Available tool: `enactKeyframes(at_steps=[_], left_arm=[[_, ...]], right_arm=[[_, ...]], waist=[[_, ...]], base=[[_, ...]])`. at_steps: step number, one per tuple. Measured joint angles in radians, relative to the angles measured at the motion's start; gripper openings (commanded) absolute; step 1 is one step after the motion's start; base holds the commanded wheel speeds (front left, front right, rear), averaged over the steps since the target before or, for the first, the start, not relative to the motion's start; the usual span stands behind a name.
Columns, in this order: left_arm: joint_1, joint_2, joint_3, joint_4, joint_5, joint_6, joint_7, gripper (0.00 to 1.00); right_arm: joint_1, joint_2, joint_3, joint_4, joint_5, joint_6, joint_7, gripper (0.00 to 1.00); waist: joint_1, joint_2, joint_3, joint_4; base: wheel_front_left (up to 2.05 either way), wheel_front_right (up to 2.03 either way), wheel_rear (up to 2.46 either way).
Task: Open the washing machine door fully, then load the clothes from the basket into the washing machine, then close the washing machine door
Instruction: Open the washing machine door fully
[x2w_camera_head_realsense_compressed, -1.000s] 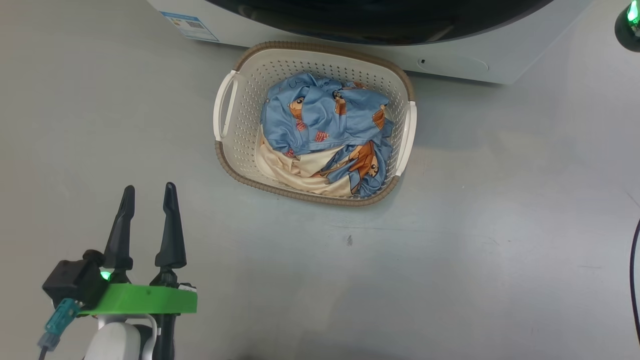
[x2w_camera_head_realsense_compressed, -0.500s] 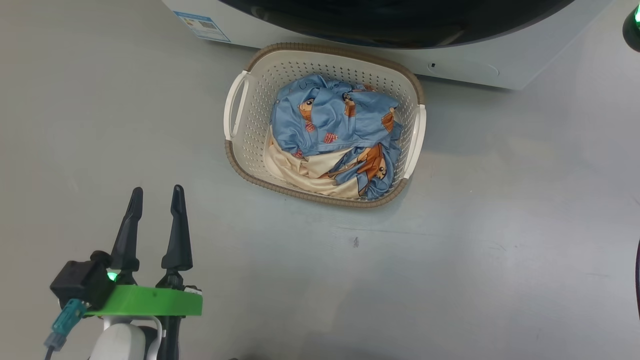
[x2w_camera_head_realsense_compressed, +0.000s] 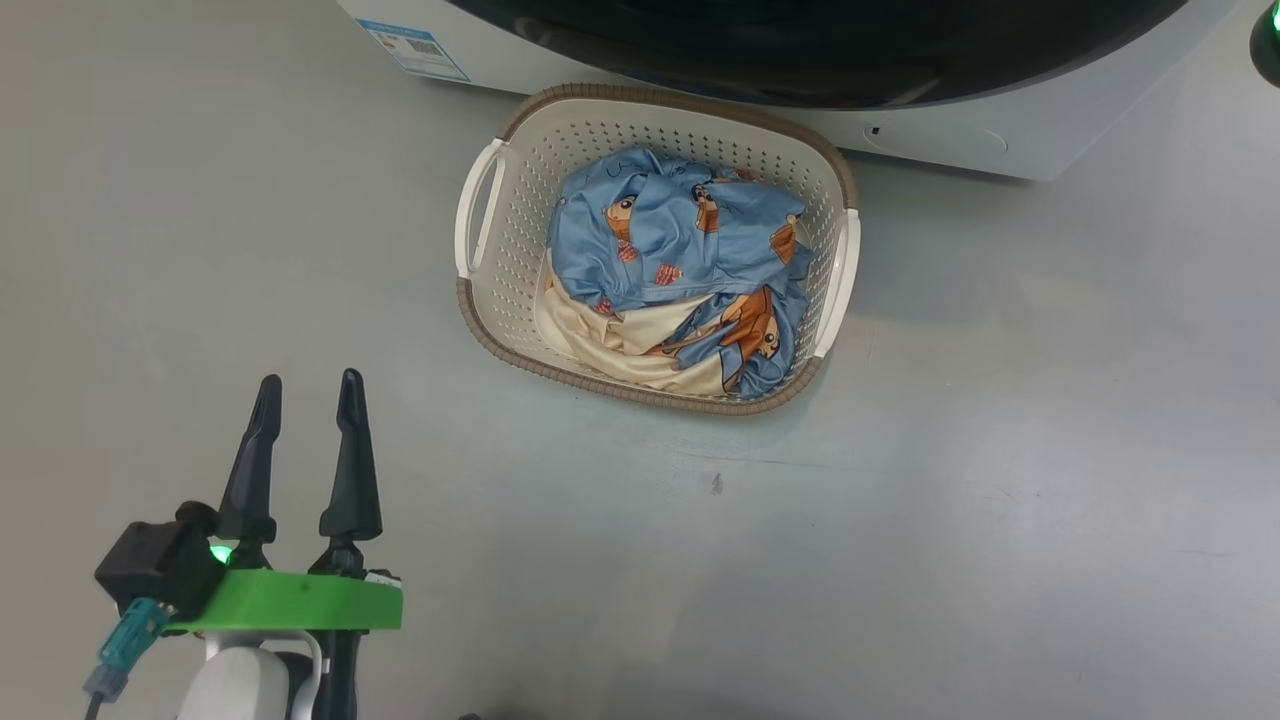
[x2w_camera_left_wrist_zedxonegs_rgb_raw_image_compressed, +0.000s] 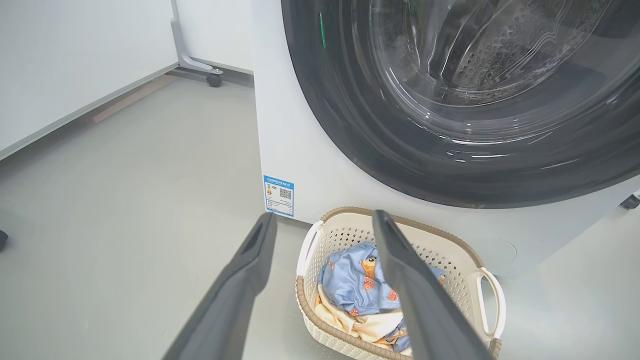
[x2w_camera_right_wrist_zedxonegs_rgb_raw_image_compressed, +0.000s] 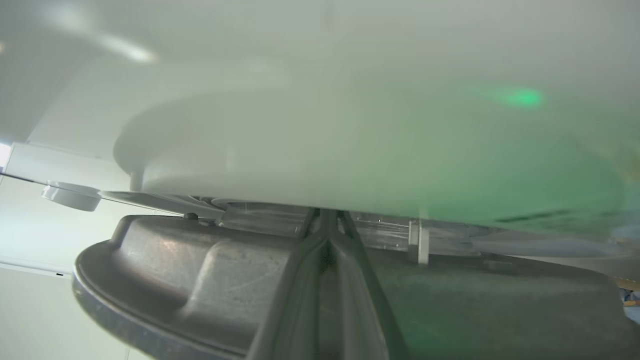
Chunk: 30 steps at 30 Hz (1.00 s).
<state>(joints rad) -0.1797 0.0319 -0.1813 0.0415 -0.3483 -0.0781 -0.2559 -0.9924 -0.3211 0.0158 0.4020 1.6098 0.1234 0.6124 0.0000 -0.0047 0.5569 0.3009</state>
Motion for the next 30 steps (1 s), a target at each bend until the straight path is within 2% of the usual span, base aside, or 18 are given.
enactKeyframes(at_steps=[17, 30], left_arm=[[-0.001, 0.000, 0.031, -0.002, -0.005, 0.011, 0.000, 1.00], [-0.003, 0.000, 0.048, 0.003, -0.005, 0.011, 0.000, 1.00]], right_arm=[[-0.009, 0.040, 0.086, -0.031, -0.008, 0.000, 0.077, 0.00], [0.074, 0.086, 0.152, -0.073, -0.009, 0.000, 0.131, 0.00]], waist=[[0.0000, 0.0000, -0.011, -0.042], [0.0000, 0.0000, -0.054, -0.093]], base=[[0.00, 0.00, 0.00], [0.00, 0.00, 0.00]])
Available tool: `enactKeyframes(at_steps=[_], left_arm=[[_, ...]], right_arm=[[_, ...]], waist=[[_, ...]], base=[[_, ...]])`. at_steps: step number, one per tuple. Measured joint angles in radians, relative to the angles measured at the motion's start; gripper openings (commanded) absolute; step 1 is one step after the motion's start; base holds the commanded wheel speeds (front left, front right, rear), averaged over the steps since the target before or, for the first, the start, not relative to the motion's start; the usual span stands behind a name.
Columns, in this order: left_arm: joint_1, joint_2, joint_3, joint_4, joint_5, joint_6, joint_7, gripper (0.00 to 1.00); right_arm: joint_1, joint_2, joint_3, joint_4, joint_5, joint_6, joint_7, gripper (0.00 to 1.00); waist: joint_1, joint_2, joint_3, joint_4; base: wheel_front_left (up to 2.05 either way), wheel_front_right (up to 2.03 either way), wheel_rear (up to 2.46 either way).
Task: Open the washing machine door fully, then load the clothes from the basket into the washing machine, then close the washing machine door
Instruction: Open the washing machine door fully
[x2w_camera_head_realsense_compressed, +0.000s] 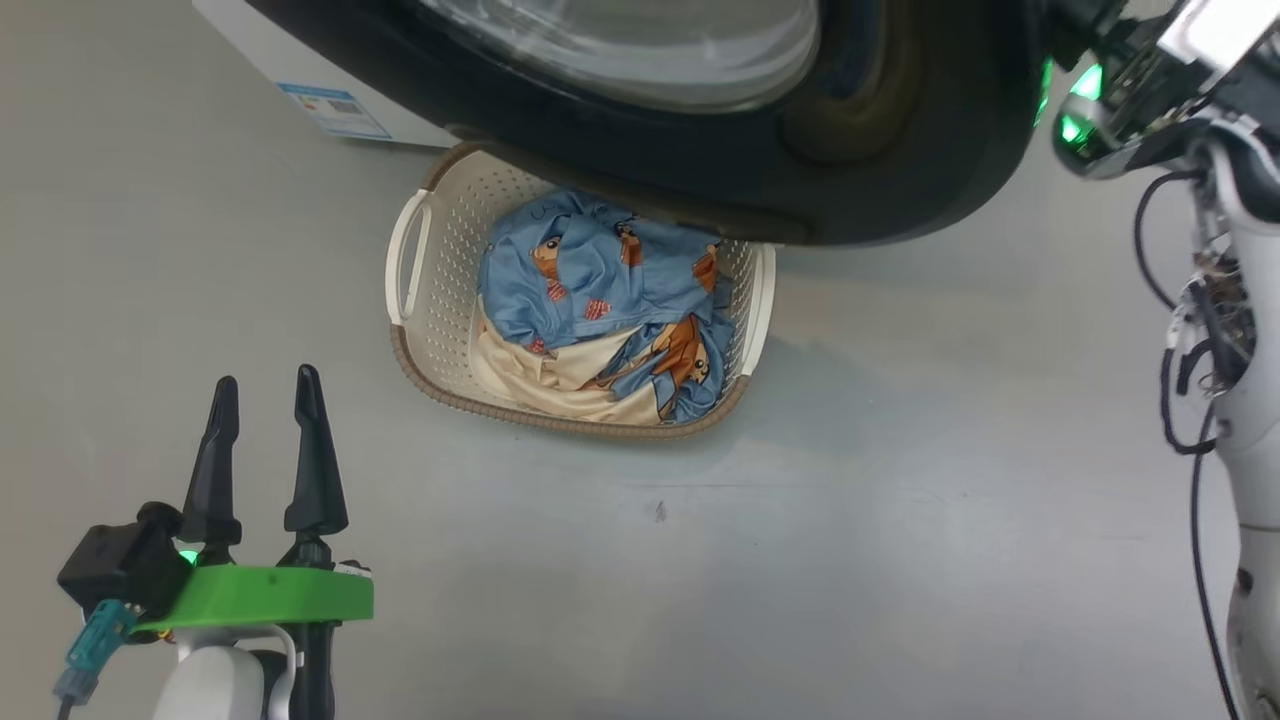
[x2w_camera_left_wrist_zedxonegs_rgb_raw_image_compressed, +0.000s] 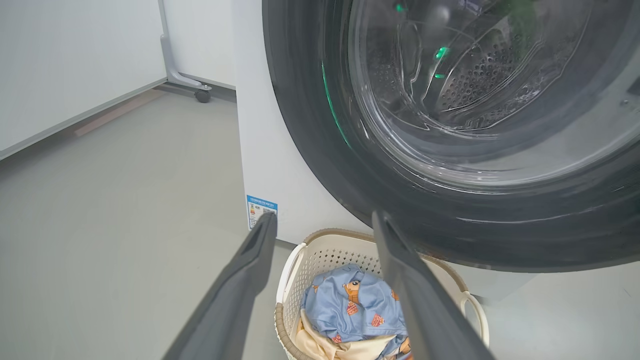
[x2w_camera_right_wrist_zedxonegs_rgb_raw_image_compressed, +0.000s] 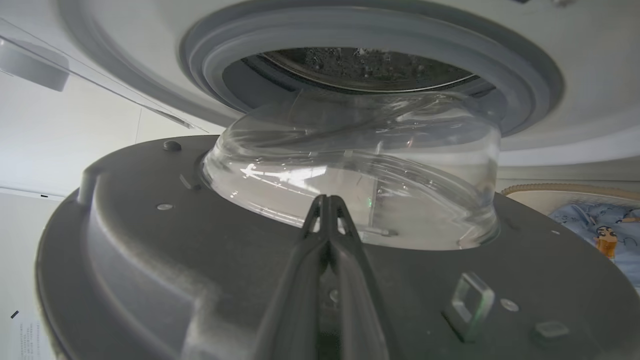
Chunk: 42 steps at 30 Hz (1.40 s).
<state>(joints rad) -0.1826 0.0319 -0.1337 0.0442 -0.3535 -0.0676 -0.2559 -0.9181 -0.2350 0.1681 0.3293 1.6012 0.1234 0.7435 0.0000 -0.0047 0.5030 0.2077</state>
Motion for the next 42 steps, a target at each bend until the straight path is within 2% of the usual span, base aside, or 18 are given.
enactKeyframes(at_steps=[19, 42], left_arm=[[0.003, 0.000, 0.006, 0.049, -0.012, 0.000, 0.000, 1.00], [0.106, 0.001, 0.006, 0.086, -0.041, 0.000, 0.000, 1.00]], right_arm=[[0.199, 0.116, 0.122, -0.055, 0.012, 0.000, 0.071, 0.00], [0.412, 0.167, 0.227, -0.035, 0.022, 0.000, 0.038, 0.00]], waist=[[0.0000, 0.0000, -0.124, -0.044], [0.0000, 0.0000, -0.338, -0.040]], base=[[0.00, 0.00, 0.00], [0.00, 0.00, 0.00]])
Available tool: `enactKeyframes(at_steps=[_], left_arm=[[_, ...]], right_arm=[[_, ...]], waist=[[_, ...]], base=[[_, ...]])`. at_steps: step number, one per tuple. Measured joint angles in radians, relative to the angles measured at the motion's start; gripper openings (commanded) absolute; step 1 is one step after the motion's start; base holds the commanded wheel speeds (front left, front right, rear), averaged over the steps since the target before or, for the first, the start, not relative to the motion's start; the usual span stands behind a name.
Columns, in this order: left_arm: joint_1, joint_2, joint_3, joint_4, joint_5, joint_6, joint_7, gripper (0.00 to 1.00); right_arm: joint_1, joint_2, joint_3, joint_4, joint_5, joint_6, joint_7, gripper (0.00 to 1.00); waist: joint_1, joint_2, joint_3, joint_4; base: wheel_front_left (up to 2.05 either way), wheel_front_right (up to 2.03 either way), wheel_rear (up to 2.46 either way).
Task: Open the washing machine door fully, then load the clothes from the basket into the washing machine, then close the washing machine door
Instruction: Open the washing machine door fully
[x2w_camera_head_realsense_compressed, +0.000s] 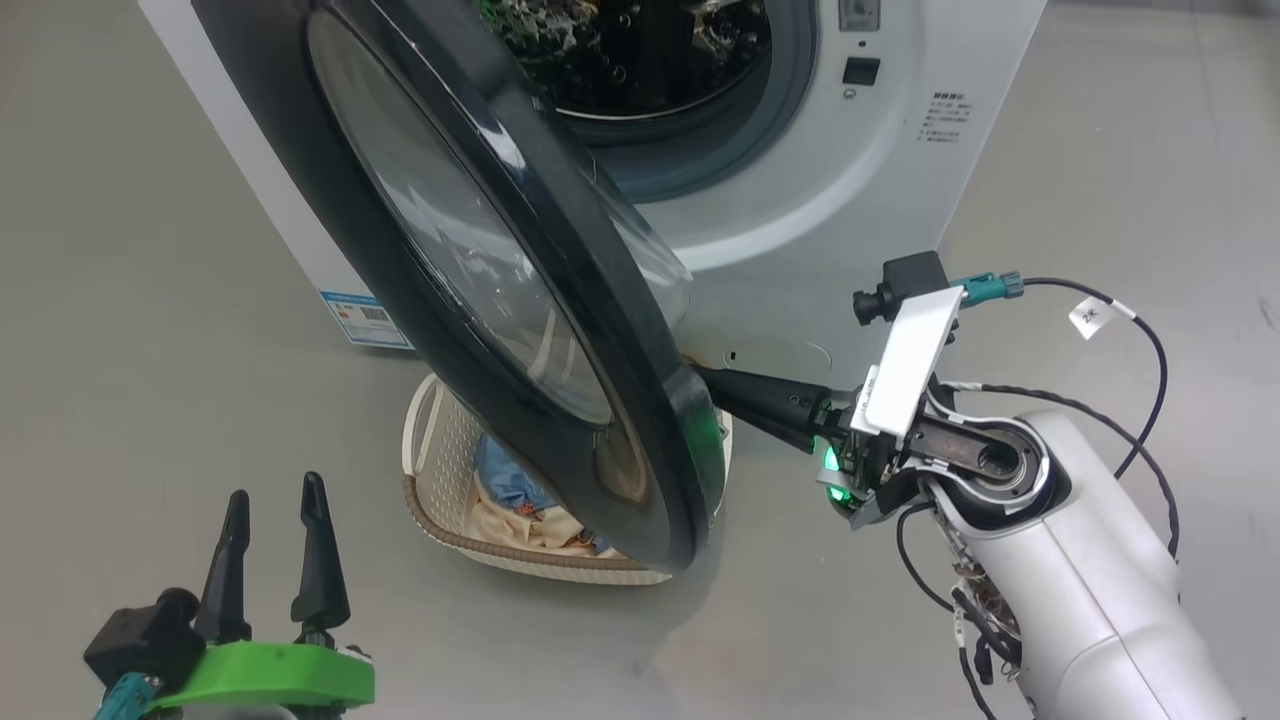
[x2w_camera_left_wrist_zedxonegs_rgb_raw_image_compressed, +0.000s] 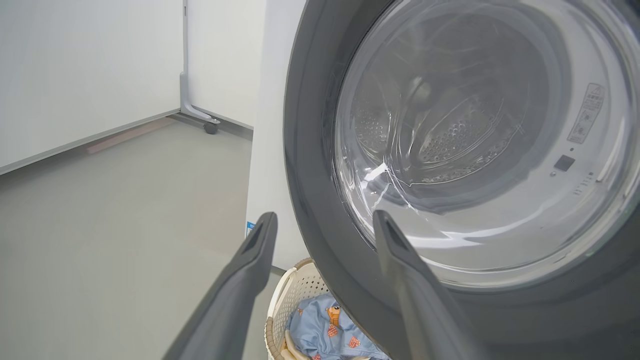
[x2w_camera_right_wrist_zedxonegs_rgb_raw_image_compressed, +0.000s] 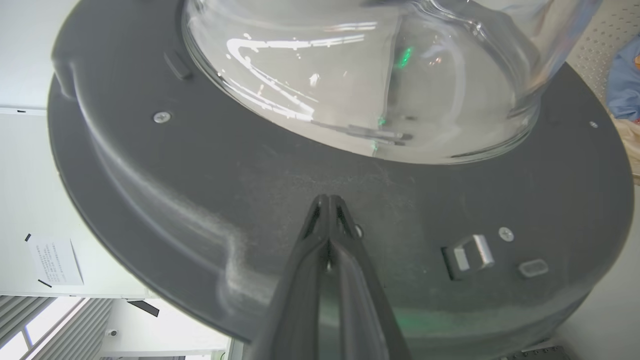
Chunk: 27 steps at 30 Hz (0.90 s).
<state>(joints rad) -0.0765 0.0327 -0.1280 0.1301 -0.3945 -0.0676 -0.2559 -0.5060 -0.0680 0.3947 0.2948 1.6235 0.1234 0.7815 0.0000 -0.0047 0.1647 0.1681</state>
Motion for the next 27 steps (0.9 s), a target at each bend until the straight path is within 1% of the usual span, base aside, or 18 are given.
enactKeyframes(at_steps=[10, 18, 27], left_arm=[[0.014, 0.001, -0.013, -0.003, -0.011, 0.000, 0.000, 1.00], [0.017, 0.001, -0.034, -0.002, -0.028, 0.000, 0.000, 1.00], [0.031, 0.001, -0.036, 0.000, -0.037, 0.002, 0.000, 1.00]], right_arm=[[0.033, 0.002, 0.049, -0.012, 0.018, 0.000, -0.054, 0.00], [0.050, 0.001, 0.130, -0.051, 0.092, 0.000, -0.089, 0.00], [0.061, 0.001, 0.200, -0.063, 0.128, 0.000, -0.138, 0.00]], waist=[[0.0000, 0.0000, -0.038, 0.023], [0.0000, 0.0000, -0.055, 0.062], [0.0000, 0.0000, -0.086, 0.111]], base=[[0.00, 0.00, 0.00], [0.00, 0.00, 0.00], [0.00, 0.00, 0.00]])
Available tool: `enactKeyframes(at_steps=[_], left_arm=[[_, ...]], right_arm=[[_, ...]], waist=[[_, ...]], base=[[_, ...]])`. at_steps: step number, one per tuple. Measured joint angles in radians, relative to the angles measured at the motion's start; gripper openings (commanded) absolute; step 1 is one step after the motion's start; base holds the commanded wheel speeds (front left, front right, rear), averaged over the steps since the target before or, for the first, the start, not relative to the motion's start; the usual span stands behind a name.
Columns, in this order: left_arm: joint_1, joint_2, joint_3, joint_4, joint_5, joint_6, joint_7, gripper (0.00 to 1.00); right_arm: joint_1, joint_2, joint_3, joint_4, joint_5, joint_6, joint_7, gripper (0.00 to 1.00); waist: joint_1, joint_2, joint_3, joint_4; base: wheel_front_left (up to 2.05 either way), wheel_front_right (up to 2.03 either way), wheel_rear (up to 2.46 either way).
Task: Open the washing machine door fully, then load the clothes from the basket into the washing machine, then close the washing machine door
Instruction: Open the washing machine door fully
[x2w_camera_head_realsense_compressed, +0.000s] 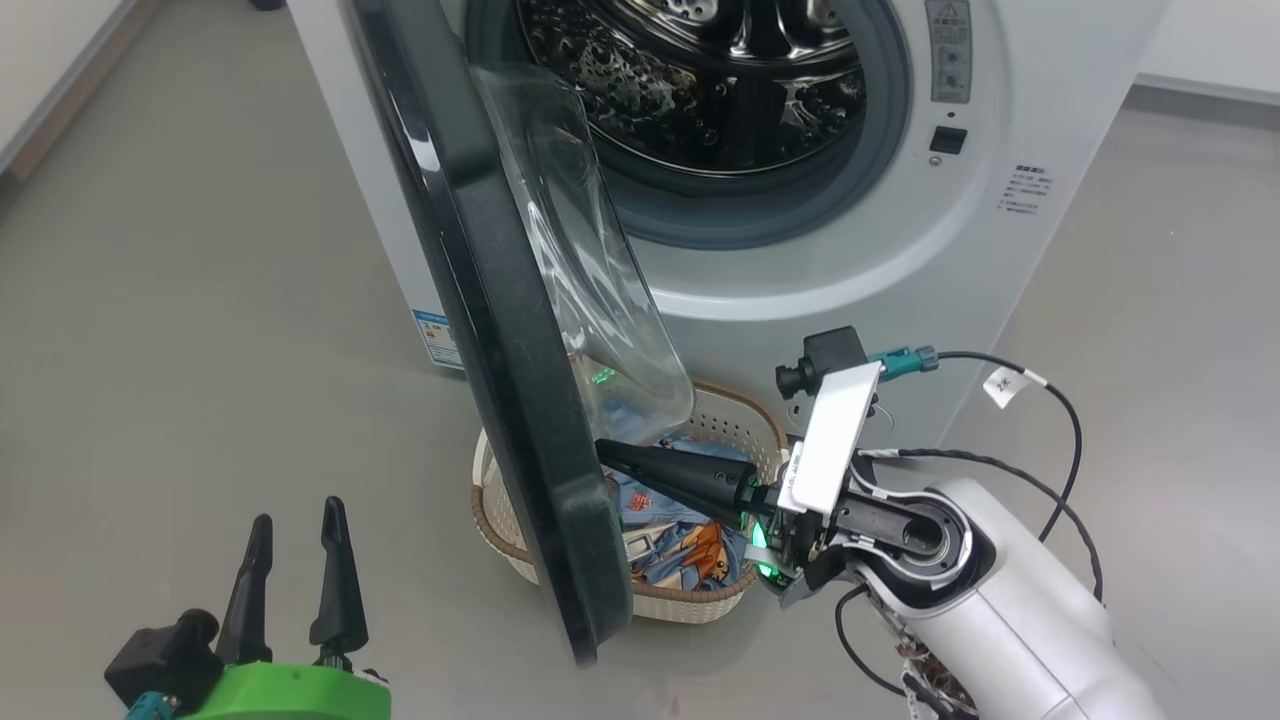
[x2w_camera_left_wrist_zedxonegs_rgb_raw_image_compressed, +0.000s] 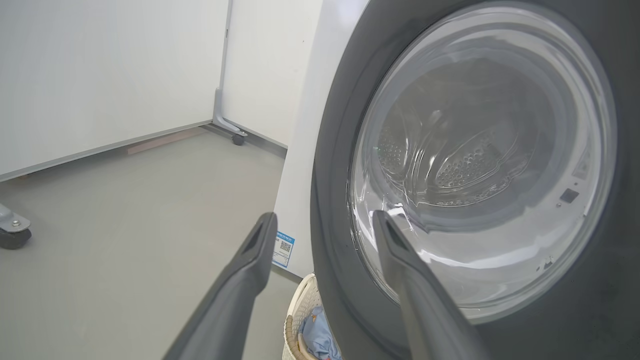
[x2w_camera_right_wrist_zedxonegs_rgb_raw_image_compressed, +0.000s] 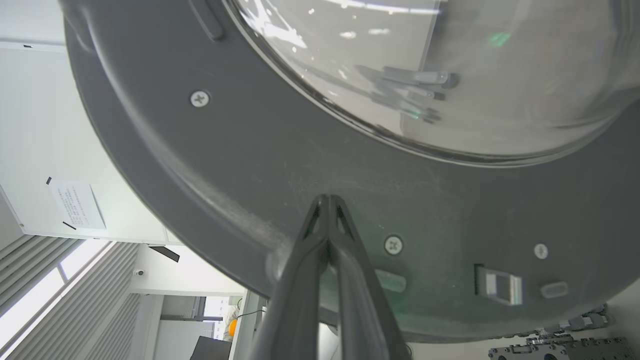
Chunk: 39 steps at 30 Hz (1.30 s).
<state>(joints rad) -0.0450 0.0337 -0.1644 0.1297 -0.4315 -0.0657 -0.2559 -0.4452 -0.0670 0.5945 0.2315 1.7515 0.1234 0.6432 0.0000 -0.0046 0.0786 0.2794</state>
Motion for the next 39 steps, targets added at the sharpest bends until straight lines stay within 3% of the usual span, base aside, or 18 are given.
enactKeyframes(at_steps=[13, 25, 26, 27, 28, 29, 30, 35, 39], left_arm=[[0.025, 0.000, 0.016, -0.006, 0.000, 0.008, 0.000, 1.00], [0.035, 0.001, 0.069, -0.026, 0.002, 0.025, 0.000, 1.00], [0.036, 0.001, 0.075, -0.027, 0.002, 0.025, 0.000, 1.00], [0.039, 0.001, 0.082, -0.028, 0.002, 0.025, 0.000, 1.00], [0.041, 0.001, 0.092, -0.029, 0.002, 0.025, 0.000, 1.00], [0.044, 0.001, 0.100, -0.030, 0.004, 0.025, 0.000, 1.00], [0.048, 0.001, 0.115, -0.034, 0.009, 0.026, 0.000, 1.00], [0.051, 0.001, 0.142, -0.043, 0.021, 0.029, 0.000, 1.00], [0.057, 0.001, 0.163, -0.045, 0.028, 0.029, 0.000, 1.00]], right_arm=[[0.012, 0.001, 0.092, 0.008, 0.033, 0.000, -0.079, 0.00], [0.010, 0.003, 0.121, 0.018, 0.026, 0.000, -0.125, 0.00], [0.009, 0.003, 0.120, 0.017, 0.018, 0.000, -0.132, 0.09], [0.009, 0.003, 0.120, 0.013, 0.008, 0.000, -0.136, 0.24], [0.008, 0.003, 0.119, 0.010, -0.005, 0.000, -0.140, 0.50], [0.005, 0.003, 0.117, 0.006, -0.026, 0.000, -0.148, 0.88], [-0.007, 0.003, 0.114, -0.003, -0.063, 0.000, -0.155, 1.00], [-0.025, -0.009, 0.092, -0.059, -0.175, 0.000, -0.203, 1.00], [-0.038, -0.076, 0.069, -0.113, -0.290, 0.000, -0.283, 1.00]], waist=[[0.0000, 0.0000, -0.038, 0.041], [0.0000, 0.0000, -0.052, 0.012], [0.0000, 0.0000, -0.053, 0.007], [0.0000, 0.0000, -0.054, 0.002], [0.0000, 0.0000, -0.055, -0.003], [0.0000, 0.0000, -0.056, -0.009], [0.0000, 0.0000, -0.057, -0.020], [0.0000, 0.0000, -0.057, -0.051], [0.0000, 0.0000, -0.057, -0.079]], base=[[0.00, 0.00, 0.00], [0.00, 0.00, 0.00], [0.00, 0.00, 0.00], [0.00, 0.00, 0.00], [0.00, 0.00, 0.00], [0.00, 0.00, 0.00], [0.00, 0.00, 0.00], [0.00, 0.00, 0.00], [0.00, 0.00, 0.00]])
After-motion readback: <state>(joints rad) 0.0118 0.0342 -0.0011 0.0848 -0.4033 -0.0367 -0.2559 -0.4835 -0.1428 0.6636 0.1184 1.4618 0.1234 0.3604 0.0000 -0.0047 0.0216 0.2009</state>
